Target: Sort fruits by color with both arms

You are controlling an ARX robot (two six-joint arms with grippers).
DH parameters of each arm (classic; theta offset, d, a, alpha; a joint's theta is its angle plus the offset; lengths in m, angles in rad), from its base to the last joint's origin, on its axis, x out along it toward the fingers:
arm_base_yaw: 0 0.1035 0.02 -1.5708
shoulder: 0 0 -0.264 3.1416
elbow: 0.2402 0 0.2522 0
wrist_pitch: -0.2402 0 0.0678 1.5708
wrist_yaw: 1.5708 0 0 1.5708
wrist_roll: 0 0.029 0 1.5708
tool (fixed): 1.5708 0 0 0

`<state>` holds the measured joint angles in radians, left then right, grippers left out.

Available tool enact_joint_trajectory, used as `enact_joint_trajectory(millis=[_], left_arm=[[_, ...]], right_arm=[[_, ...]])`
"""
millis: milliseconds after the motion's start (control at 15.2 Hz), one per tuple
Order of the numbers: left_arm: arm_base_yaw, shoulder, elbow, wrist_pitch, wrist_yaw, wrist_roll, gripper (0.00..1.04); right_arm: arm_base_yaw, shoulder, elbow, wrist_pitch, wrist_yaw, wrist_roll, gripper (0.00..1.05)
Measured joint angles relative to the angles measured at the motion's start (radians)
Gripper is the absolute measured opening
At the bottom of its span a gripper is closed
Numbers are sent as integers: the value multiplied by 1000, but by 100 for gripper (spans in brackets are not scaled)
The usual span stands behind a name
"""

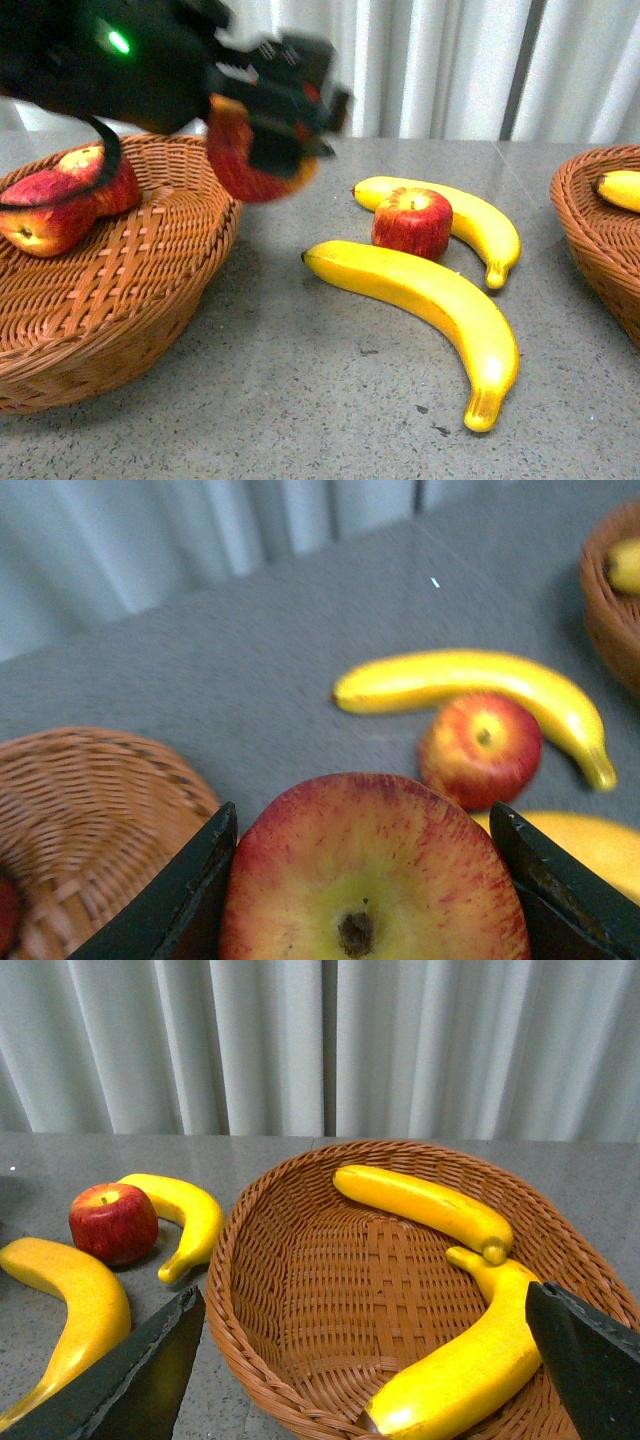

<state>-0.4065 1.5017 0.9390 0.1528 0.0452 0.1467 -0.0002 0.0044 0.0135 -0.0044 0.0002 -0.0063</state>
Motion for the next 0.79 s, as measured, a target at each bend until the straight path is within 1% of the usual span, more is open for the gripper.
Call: enact_joint_trajectory(millis=[66,197,328,459,525,787], left_arm=[[45,-64,-19,4,-18,-82,66],[126,-175,-115,-47,-88,-211,66],[213,-167,-201,-29,-71,-280,66],[286,-119,-240,-17,-57,-307,66],[303,-89,-240,4,-57,-307,66],[305,0,-238,27,-35,-304,66]], right_arm=[[0,0,0,0,0,0,98],[0,0,0,0,0,0,98],[0,0,0,0,0,0,98],[0,0,0,0,0,0,98],[0,0,0,0,0,0,98],[0,0,0,0,0,0,98]])
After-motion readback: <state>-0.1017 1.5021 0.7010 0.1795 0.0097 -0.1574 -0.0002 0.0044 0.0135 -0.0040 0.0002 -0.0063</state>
